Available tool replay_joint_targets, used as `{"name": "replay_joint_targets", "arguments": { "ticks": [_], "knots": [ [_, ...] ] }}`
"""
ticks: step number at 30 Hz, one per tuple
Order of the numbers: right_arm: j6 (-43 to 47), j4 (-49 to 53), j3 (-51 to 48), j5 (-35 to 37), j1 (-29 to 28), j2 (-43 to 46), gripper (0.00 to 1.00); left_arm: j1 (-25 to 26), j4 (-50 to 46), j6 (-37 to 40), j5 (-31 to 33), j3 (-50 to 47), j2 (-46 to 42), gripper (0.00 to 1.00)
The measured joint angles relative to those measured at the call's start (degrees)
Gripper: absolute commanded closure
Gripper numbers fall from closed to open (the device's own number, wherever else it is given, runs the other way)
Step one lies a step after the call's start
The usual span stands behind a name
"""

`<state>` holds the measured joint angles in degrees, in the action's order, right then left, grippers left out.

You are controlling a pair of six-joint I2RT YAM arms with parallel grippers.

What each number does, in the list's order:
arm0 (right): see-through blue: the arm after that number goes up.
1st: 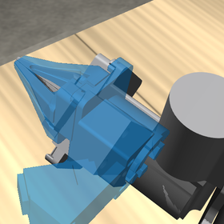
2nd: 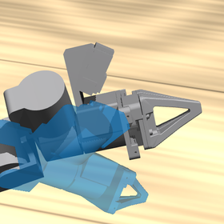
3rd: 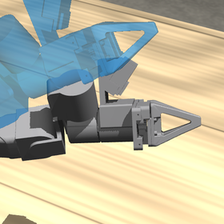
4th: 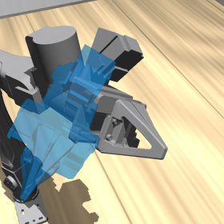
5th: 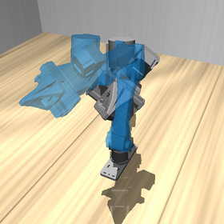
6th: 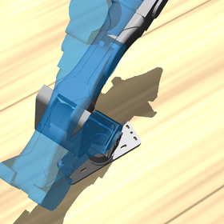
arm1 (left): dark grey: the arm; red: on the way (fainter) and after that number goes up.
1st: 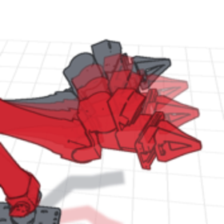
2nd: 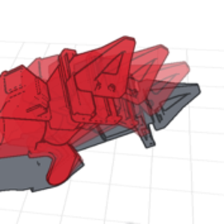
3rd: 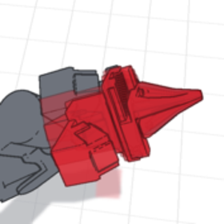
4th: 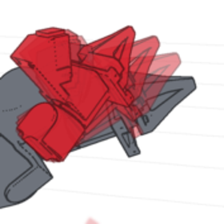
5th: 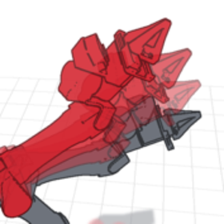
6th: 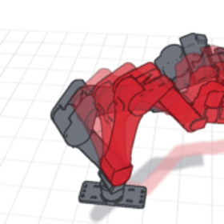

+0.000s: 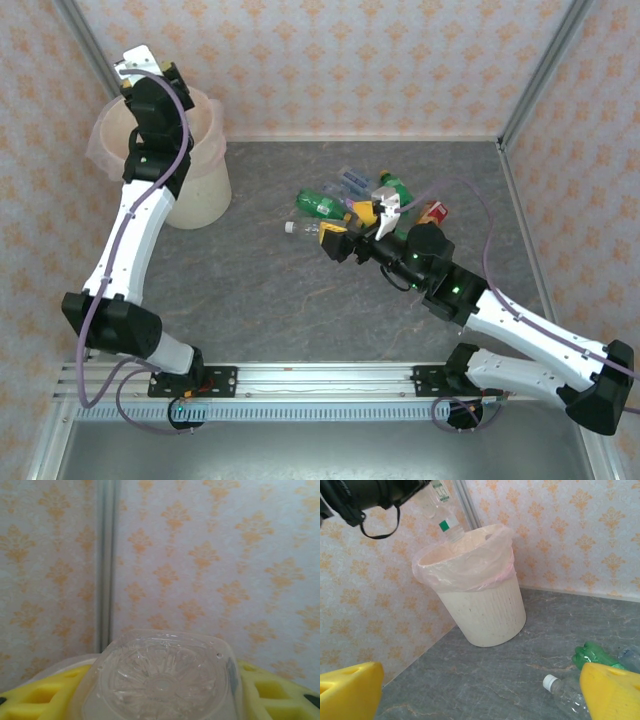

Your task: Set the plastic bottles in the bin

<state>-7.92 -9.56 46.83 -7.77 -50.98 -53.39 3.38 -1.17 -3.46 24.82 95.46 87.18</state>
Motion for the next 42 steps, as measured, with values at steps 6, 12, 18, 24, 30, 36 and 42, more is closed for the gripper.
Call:
{"name": "replay_joint_targets", "arguments": {
  "ticks": [6, 12, 18, 24, 30, 36, 42],
  "knots": [
    [0.0, -0.4, 0.0, 0.0, 0.0, -0.1, 0.0, -2.8, 4.1, 0.8, 1.5, 2.2, 6.3, 0.52],
    [0.0, -0.3, 0.0, 0.3, 0.0, -1.8, 0.0, -3.1, 6.7, 2.1, 1.8, 6.5, 13.7, 0.52],
    [0.6, -0.3, 0.0, 0.9, 0.0, -3.2, 0.0, -3.1, 7.6, 3.6, 1.8, 8.0, 18.1, 0.53],
    [0.9, -0.3, 0.0, 1.5, 0.0, -5.3, 0.0, -3.9, 8.3, 4.5, 1.8, 8.0, 20.1, 0.52],
    [1.2, -0.3, 0.0, 1.6, 0.0, -6.0, 0.0, -5.6, 8.3, 4.3, 1.5, 8.7, 20.8, 0.01],
    [1.3, -0.3, 0.1, 1.8, 0.0, -6.0, 0.0, -5.6, 8.1, 2.6, 1.0, 8.8, 20.8, 0.01],
    [1.3, -0.2, 0.1, 2.4, 0.0, -4.6, 0.0, -5.6, 7.5, 0.2, -0.3, 8.7, 19.6, 0.01]
  ]
}}
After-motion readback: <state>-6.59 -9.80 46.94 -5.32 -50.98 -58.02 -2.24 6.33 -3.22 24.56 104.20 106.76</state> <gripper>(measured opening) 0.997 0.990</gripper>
